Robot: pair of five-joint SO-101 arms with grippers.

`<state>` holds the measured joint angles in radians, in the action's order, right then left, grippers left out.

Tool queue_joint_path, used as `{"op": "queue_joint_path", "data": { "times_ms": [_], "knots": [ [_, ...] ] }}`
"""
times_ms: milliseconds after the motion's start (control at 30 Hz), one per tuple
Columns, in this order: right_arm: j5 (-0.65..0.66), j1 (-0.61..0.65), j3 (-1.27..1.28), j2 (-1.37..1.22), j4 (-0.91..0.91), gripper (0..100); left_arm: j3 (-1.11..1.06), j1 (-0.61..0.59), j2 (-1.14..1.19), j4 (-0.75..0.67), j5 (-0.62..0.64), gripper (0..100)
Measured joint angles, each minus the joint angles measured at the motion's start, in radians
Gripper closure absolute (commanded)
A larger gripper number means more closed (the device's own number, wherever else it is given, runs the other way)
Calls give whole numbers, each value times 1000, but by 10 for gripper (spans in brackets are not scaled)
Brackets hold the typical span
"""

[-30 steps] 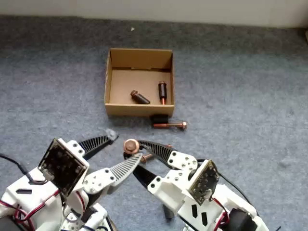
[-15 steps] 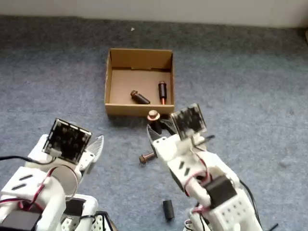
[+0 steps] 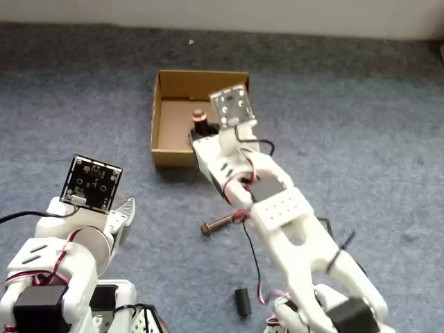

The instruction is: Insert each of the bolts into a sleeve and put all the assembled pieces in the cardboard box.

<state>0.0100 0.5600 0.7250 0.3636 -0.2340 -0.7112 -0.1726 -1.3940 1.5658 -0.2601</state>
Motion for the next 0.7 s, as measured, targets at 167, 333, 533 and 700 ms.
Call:
{"op": "queue_joint_path", "data": {
  "times_ms": [167,333,533,700],
  "knots": [
    [0,-25,-140,-255,146,994,-2,0,0,0,0,769],
    [-5,-25,-236,-442,178,988,-2,0,0,0,0,769],
    [-5,-34,-264,-542,164,838,-5,0,0,0,0,769],
    [-5,-51,-279,-509,11,807,-5,0,0,3,0,769]
  ]
}}
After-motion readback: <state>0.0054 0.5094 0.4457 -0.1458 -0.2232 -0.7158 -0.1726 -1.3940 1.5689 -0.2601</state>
